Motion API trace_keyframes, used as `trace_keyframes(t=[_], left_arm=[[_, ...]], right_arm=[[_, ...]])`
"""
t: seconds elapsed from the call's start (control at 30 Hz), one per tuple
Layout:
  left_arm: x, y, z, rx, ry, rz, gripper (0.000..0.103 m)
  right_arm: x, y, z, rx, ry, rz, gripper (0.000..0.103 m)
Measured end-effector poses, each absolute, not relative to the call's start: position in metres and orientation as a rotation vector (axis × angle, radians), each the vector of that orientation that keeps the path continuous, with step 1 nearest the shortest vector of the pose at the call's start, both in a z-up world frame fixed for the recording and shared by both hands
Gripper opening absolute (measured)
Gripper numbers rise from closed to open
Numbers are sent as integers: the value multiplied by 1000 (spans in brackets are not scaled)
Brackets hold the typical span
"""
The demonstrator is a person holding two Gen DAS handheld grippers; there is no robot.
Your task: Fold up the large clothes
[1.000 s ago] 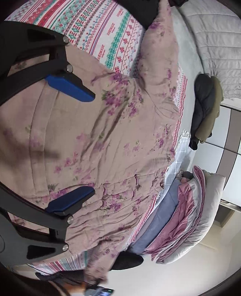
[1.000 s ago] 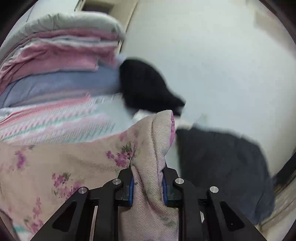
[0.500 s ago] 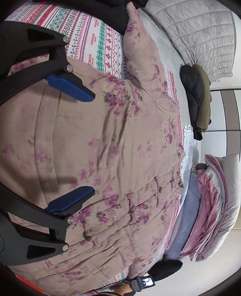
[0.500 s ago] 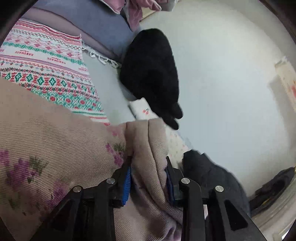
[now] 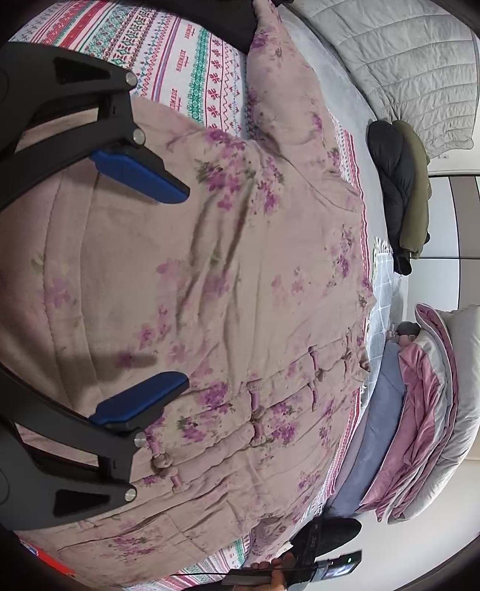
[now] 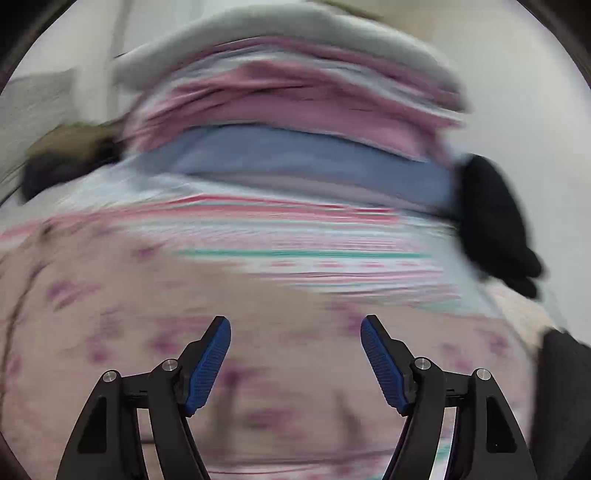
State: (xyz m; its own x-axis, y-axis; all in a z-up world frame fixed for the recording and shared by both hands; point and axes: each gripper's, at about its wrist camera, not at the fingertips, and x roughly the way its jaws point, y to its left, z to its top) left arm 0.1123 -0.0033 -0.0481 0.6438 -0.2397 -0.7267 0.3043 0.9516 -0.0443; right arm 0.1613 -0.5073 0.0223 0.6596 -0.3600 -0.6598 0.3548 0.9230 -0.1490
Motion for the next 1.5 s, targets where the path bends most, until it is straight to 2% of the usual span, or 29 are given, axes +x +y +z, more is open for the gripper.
trace_keyframes(t=[0.1, 0.2, 0.27, 0.37, 0.43, 0.53, 0.7, 0.9, 0.97, 1.0, 1.03, 1.07, 1.1, 1.13, 1.2, 1.23, 1.3, 1.37, 1.43, 1.5], left_arm=[[114, -3, -57, 82, 824, -316, 92], [116, 8, -66, 54, 843, -303, 92], [121, 20, -71, -4, 871, -306, 92], [130, 39, -74, -117, 907, -306, 92], [134, 45, -72, -139, 913, -303, 92], [138, 57, -59, -166, 908, -274, 92], [133, 95, -55, -208, 997, -219, 92], [107, 129, -81, -198, 1197, -252, 92], [91, 131, -84, -188, 1220, -311, 91], [84, 131, -86, -187, 1224, -336, 84], [78, 131, -86, -182, 1222, -352, 66], [70, 131, -85, -183, 1219, -390, 55], [66, 133, -83, -209, 1219, -424, 37], [63, 138, -81, -266, 1218, -468, 32], [62, 145, -83, -264, 1236, -460, 33], [62, 146, -89, -256, 1255, -450, 34], [61, 140, -92, -211, 1265, -441, 36], [57, 129, -84, -108, 1256, -409, 43], [54, 125, -76, -55, 1235, -375, 60], [58, 126, -66, -52, 1207, -347, 66]], right_arm=[[192, -475, -9, -52, 832, -323, 74], [187, -515, -46, -60, 918, -425, 76], [156, -574, -57, 79, 908, -493, 85], [79, -659, -66, 178, 906, -777, 88], [49, -678, -60, 239, 924, -868, 89], [37, -653, -37, 205, 946, -858, 89], [8, -563, -2, 387, 857, -324, 89], [-43, -479, -34, 534, 945, 12, 89], [-55, -464, -56, 626, 1000, 81, 82], [-63, -453, -69, 675, 1034, 122, 58], [-71, -442, -82, 701, 1064, 153, 40], [-78, -438, -85, 701, 1050, 160, 27], [-87, -433, -87, 792, 1028, 237, 22], [-97, -430, -84, 854, 985, 282, 21], [-113, -428, -70, 840, 885, 301, 21], [-117, -426, -71, 796, 904, 252, 21], [-109, -415, -93, 630, 1064, 106, 23], [-110, -414, -91, 658, 1051, 94, 26], [-107, -407, -78, 601, 1073, 19, 43], [-97, -393, -53, 461, 1094, -83, 52]])
